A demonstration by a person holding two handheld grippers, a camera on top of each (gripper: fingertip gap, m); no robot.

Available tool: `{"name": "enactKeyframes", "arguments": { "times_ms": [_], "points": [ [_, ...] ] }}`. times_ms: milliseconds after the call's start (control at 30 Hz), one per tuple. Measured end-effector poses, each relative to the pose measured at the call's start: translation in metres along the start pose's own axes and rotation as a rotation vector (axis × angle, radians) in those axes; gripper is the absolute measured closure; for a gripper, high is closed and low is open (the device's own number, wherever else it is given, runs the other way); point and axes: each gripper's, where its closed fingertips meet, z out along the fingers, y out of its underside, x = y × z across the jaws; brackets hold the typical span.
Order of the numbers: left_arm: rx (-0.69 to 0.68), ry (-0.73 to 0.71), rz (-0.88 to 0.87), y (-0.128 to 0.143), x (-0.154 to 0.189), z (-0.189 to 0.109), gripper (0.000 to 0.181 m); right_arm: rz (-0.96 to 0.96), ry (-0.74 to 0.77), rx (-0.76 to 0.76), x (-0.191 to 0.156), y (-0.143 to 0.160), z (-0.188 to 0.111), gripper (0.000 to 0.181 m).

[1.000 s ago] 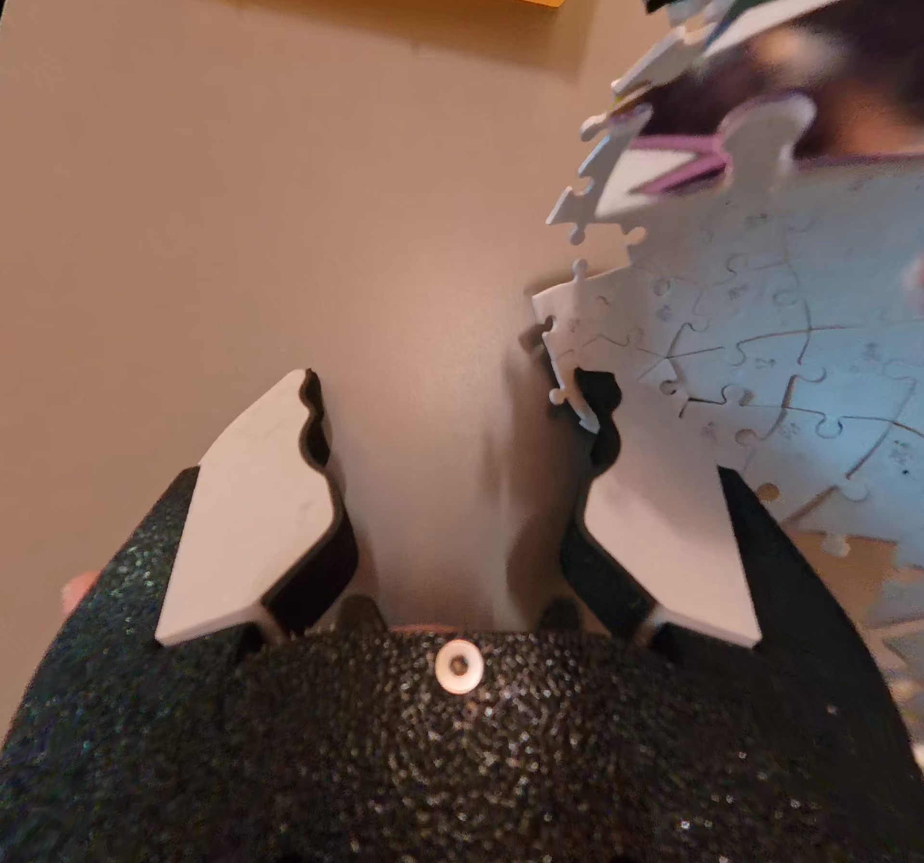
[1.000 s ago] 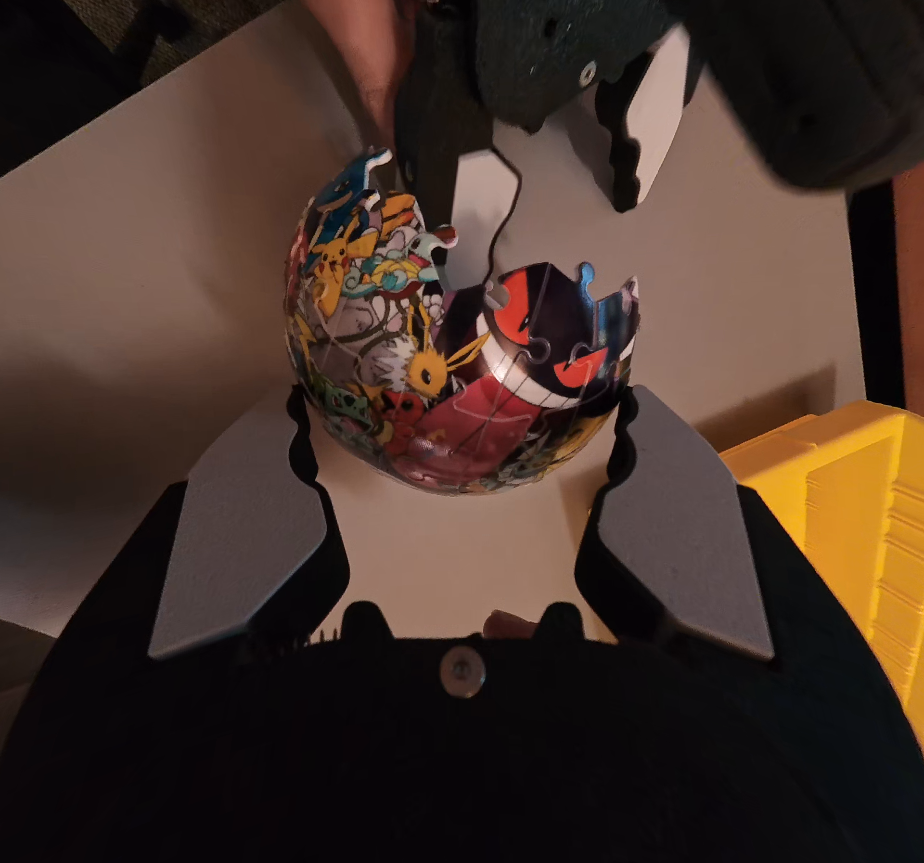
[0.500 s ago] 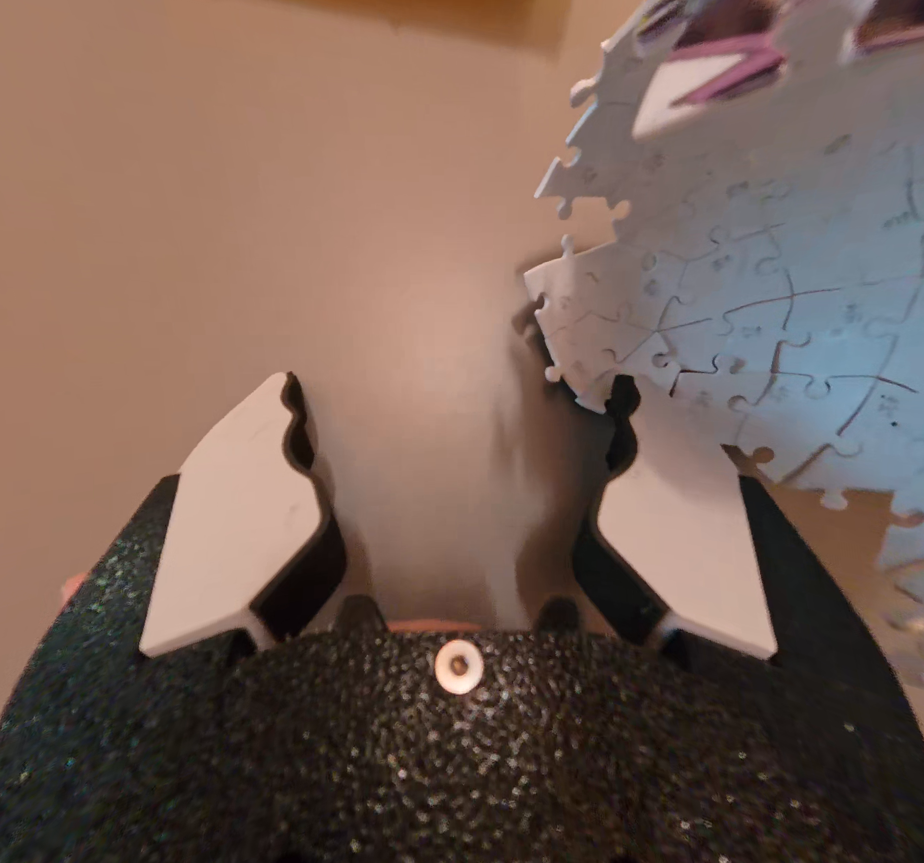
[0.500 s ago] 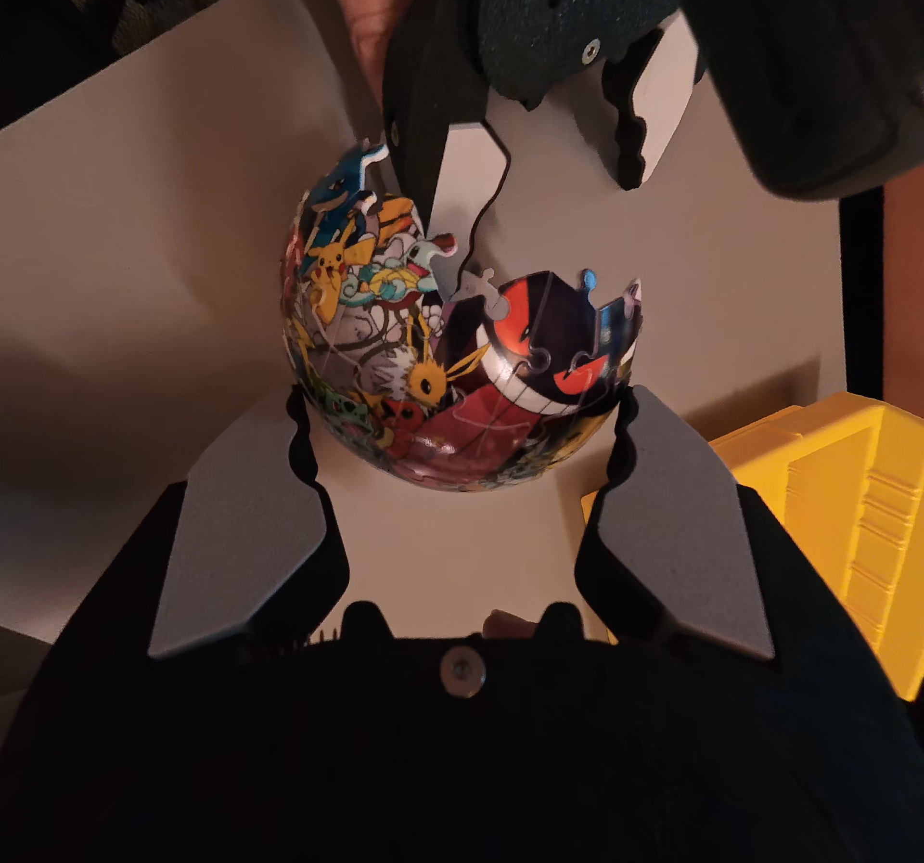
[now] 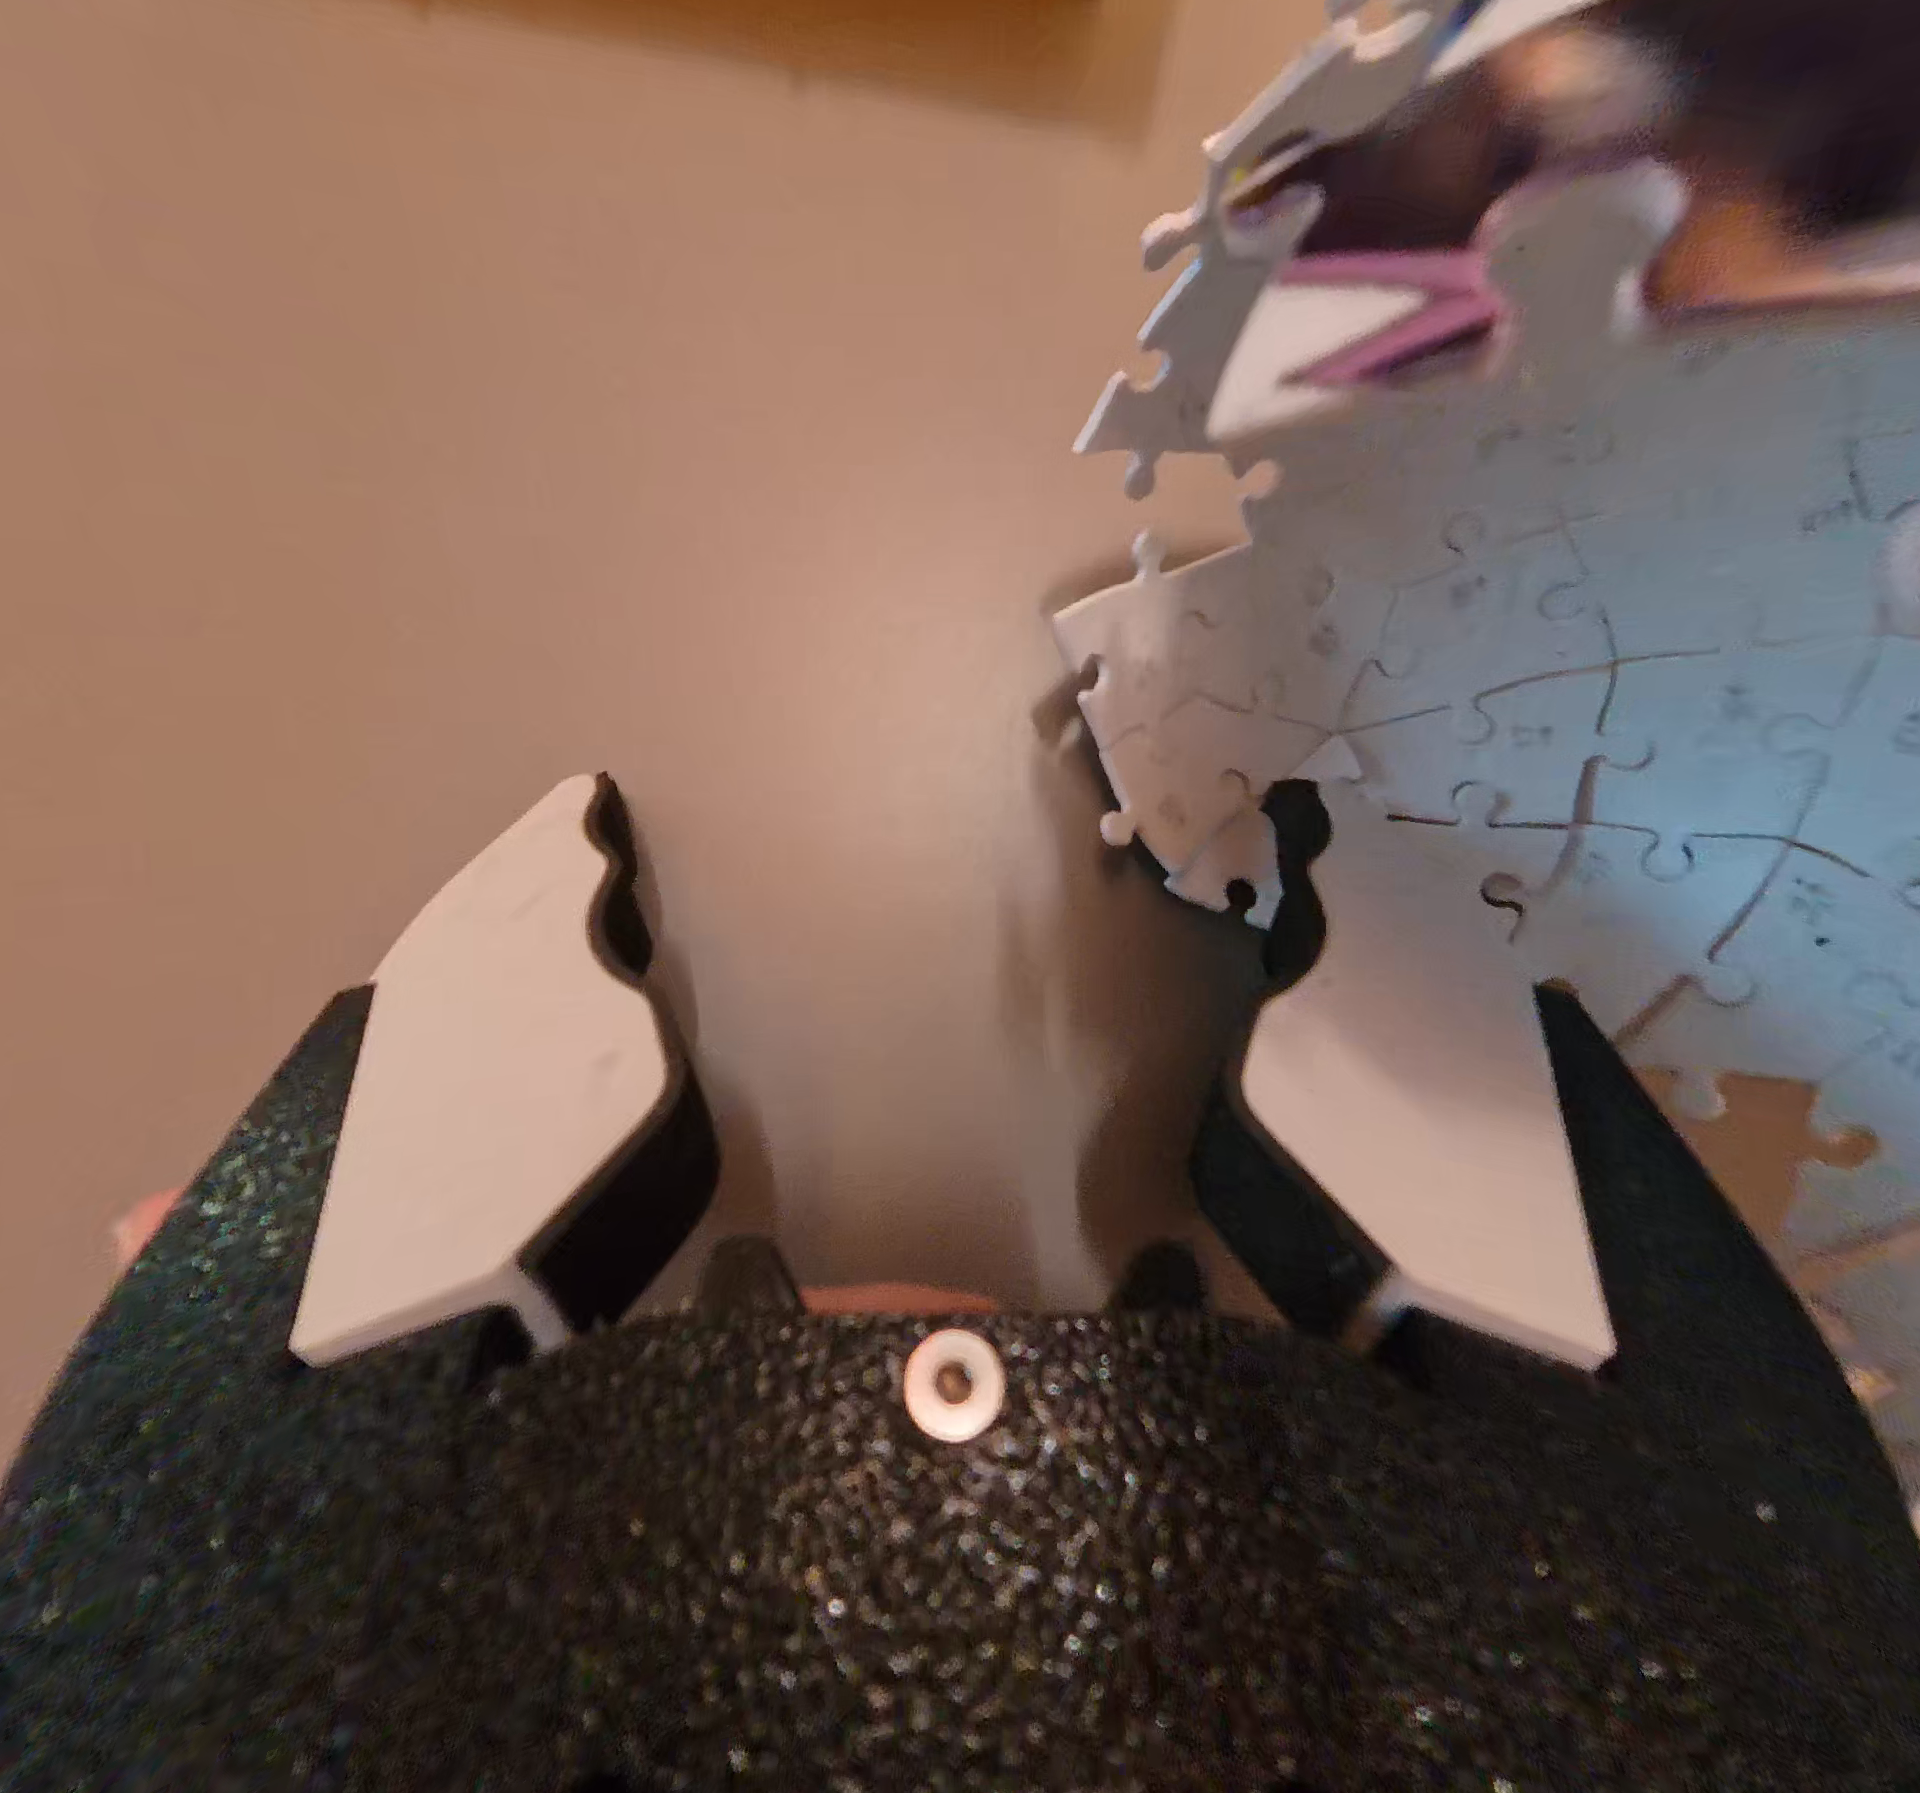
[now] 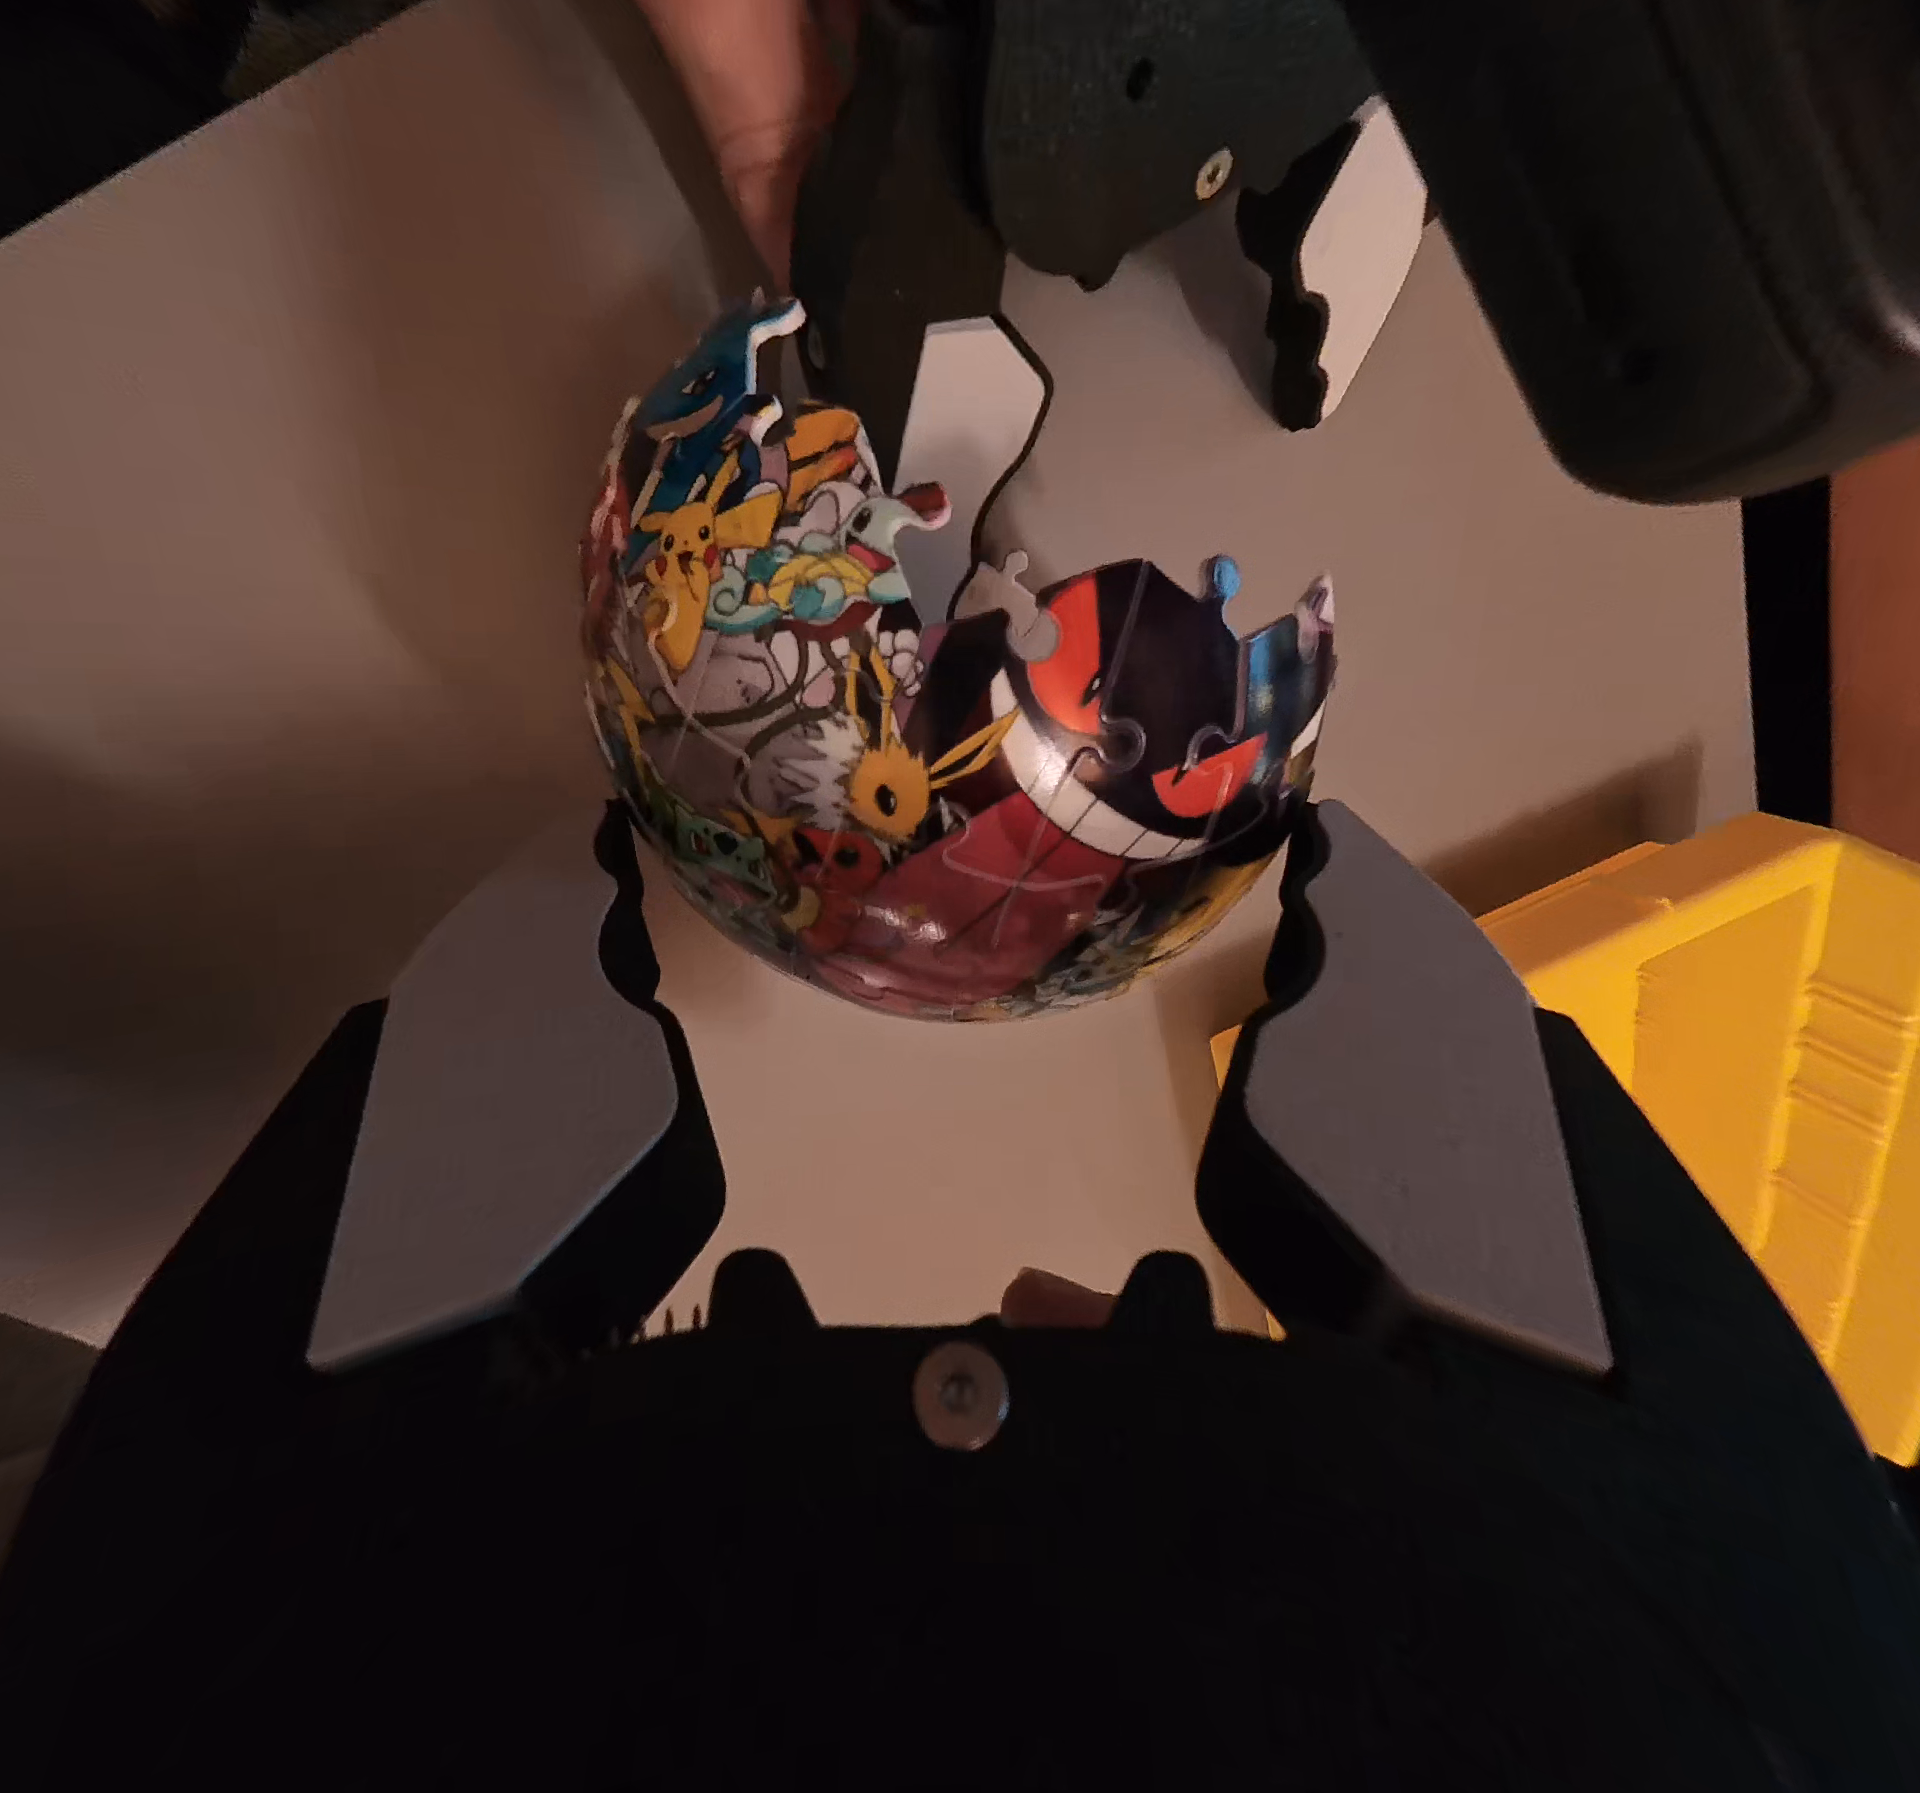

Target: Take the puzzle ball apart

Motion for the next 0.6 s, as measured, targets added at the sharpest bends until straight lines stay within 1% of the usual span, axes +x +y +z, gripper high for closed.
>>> {"name": "enactKeyframes", "arguments": {
  "times_ms": [433, 500, 533, 600],
  "points": [
    [-0.003, 0.015, 0.032, 0.0011, 0.0008, -0.0009, 0.066, 0.018, -0.017, 0.042, 0.0028, 0.0017, 0.0000, 0.064],
    [-0.003, 0.006, -0.005, 0.0005, -0.0004, -0.0016, 0.068, 0.017, -0.011, 0.035, 0.0027, 0.0020, -0.0004, 0.064],
    [0.000, 0.007, -0.054, -0.0013, -0.0010, -0.0030, 0.071, 0.018, -0.008, 0.032, 0.0026, 0.0021, -0.0007, 0.064],
    [0.018, 0.044, -0.155, -0.0051, -0.0001, -0.0074, 0.069, 0.028, -0.004, 0.024, 0.0026, 0.0028, -0.0008, 0.064]
  ]
}}
